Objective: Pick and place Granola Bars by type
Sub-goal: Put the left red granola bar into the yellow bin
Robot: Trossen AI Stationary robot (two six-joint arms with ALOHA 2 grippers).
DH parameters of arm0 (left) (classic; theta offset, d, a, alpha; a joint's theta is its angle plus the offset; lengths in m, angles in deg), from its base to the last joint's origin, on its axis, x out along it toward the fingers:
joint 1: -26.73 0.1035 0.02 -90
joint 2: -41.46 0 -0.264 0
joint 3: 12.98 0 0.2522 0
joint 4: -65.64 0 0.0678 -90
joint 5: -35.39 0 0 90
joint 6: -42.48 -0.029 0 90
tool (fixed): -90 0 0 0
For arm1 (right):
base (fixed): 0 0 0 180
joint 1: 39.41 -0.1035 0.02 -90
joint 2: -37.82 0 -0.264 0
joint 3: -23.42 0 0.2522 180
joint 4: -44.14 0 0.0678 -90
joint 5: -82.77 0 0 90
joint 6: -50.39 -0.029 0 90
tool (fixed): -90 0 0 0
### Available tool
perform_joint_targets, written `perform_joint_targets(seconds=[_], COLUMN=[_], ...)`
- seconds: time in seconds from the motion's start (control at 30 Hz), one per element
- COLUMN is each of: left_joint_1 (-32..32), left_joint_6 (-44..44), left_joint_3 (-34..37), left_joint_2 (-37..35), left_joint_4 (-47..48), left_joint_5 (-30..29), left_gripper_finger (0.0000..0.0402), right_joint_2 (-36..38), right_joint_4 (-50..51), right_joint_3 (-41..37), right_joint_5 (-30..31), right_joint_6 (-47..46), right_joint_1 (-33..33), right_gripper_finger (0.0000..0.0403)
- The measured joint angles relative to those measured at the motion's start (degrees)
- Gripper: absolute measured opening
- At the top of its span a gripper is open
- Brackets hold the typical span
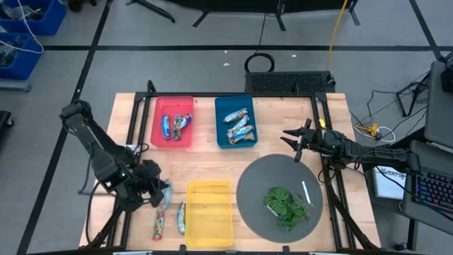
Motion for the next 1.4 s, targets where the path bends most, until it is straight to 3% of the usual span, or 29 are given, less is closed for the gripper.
perform_joint_targets(seconds=[0.1, 0.23, 0.5, 0.67, 0.77, 0.87, 1.13, 1.27, 1.4], left_joint_1=[3.4, 9.8, 20.7, 23.5, 24.5, 25.2, 26.7, 26.6, 22.7], left_joint_6=[-16.1, -33.4, -33.4, -33.6, -31.9, -31.2, -41.7, -44.9, -38.8], left_joint_3=[-2.0, -0.8, -0.4, -0.5, -0.5, -0.5, -1.9, -7.6, -17.1], left_joint_2=[-0.1, 2.3, 18.5, 25.3, 27.1, 27.5, 27.2, 26.4, 26.4], left_joint_4=[-12.5, -34.0, -37.7, -42.6, -41.5, -39.3, -42.3, -32.3, -9.6], left_joint_5=[-6.2, -0.2, 19.8, 28.0, 30.1, 31.5, 30.2, 29.7, 29.4], left_gripper_finger=[0.0011, 0.0011, 0.001, 0.001, 0.0013, 0.0042, 0.0125, 0.0128, 0.0114], right_joint_2=[0.0, 0.0, 0.0, 0.0, 0.0, 0.0, 0.0, 0.0, 0.0], right_joint_4=[0.0, 0.0, 0.0, 0.0, 0.0, 0.0, 0.0, 0.0, 0.0], right_joint_3=[0.0, 0.0, 0.0, 0.0, 0.0, 0.0, 0.0, 0.0, 0.0], right_joint_5=[0.0, 0.0, 0.0, 0.0, 0.0, 0.0, 0.0, 0.0, 0.0], right_joint_6=[0.0, 0.0, 0.0, 0.0, 0.0, 0.0, 0.0, 0.0, 0.0], right_joint_1=[0.0, 0.0, 0.0, 0.0, 0.0, 0.0, 0.0, 0.0, 0.0], right_gripper_finger=[0.0126, 0.0125, 0.0126, 0.0125, 0.0123, 0.0123, 0.0122, 0.0123, 0.0122])
